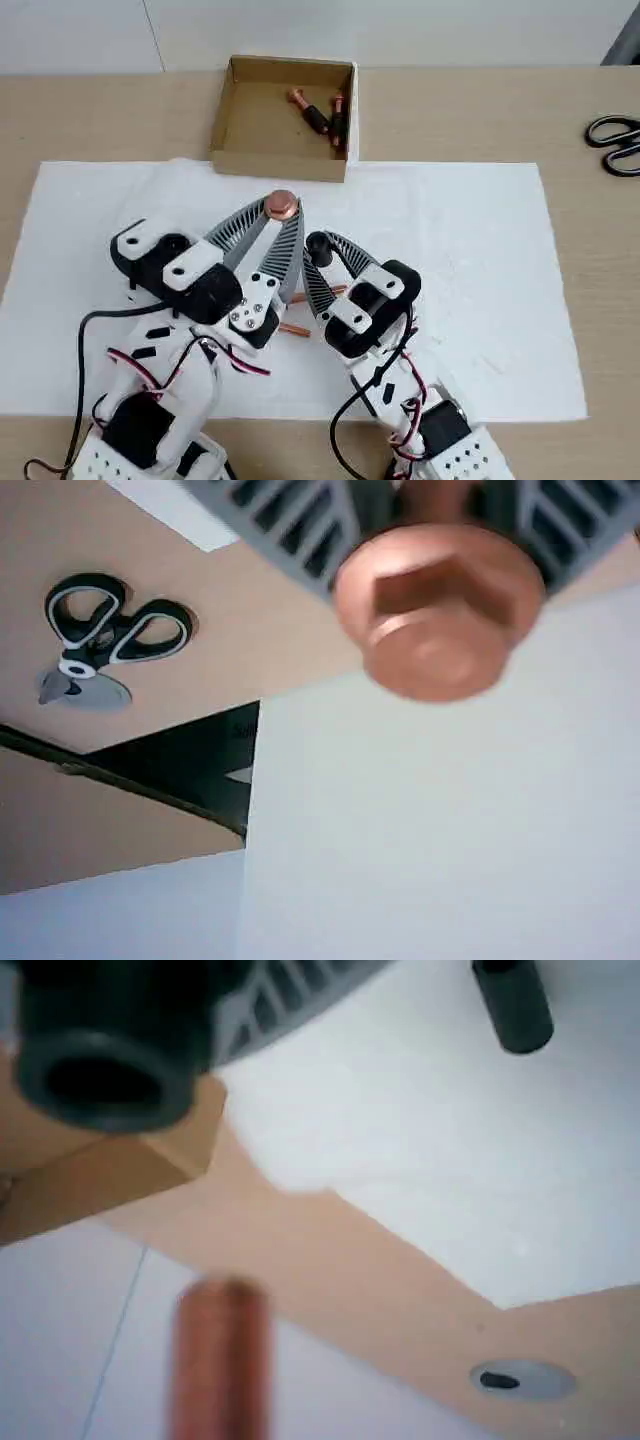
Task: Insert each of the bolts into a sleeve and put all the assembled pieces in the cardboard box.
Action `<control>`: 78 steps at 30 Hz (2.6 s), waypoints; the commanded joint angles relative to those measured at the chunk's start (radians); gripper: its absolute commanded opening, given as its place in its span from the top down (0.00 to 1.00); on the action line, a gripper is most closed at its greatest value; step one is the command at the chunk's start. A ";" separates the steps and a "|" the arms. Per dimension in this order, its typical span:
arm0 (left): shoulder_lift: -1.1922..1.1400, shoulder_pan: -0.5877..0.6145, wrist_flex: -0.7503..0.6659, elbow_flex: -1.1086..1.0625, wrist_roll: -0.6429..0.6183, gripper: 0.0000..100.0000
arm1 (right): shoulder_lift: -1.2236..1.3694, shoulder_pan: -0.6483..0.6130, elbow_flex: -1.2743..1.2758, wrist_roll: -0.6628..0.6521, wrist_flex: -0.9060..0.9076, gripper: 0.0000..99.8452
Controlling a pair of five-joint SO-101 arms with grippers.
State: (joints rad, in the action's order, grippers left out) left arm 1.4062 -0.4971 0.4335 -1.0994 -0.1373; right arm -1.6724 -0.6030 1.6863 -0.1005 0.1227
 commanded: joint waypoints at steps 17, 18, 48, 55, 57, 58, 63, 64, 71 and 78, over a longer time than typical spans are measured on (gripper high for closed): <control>-0.100 -0.012 -0.144 0.045 -0.091 0.99 | -0.088 -0.002 0.000 0.012 0.022 0.99; -0.100 -0.012 -0.143 0.045 -0.092 0.99 | -0.088 -0.002 0.000 0.012 0.022 0.99; -0.106 -0.052 0.198 0.044 -0.029 0.99 | -0.090 -0.002 0.000 0.009 0.015 0.99; -0.106 -0.052 0.287 0.050 0.086 0.86 | -0.090 -0.002 0.000 0.009 0.015 0.99; -0.106 -0.052 0.310 0.050 0.086 0.82 | -0.090 -0.002 0.000 0.008 0.015 0.99; -0.106 -0.052 0.321 0.050 0.086 0.81 | -0.090 -0.002 0.000 0.008 0.015 0.99; -0.101 -0.049 0.316 0.056 0.091 0.80 | -0.090 -0.002 0.000 0.008 0.015 0.99; -0.098 -0.046 0.304 0.073 0.091 0.80 | -0.090 -0.001 0.000 0.008 0.015 0.99; -0.098 -0.015 0.298 0.329 0.091 0.80 | -0.082 0.081 0.000 0.011 0.024 1.00; -0.058 0.233 0.293 0.384 0.087 0.95 | -0.090 0.085 0.000 0.012 0.211 1.00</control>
State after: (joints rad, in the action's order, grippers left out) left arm 1.3157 -0.3590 0.7557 -0.7419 -0.0529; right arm -1.7384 -0.5247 1.6832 -0.0974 0.2823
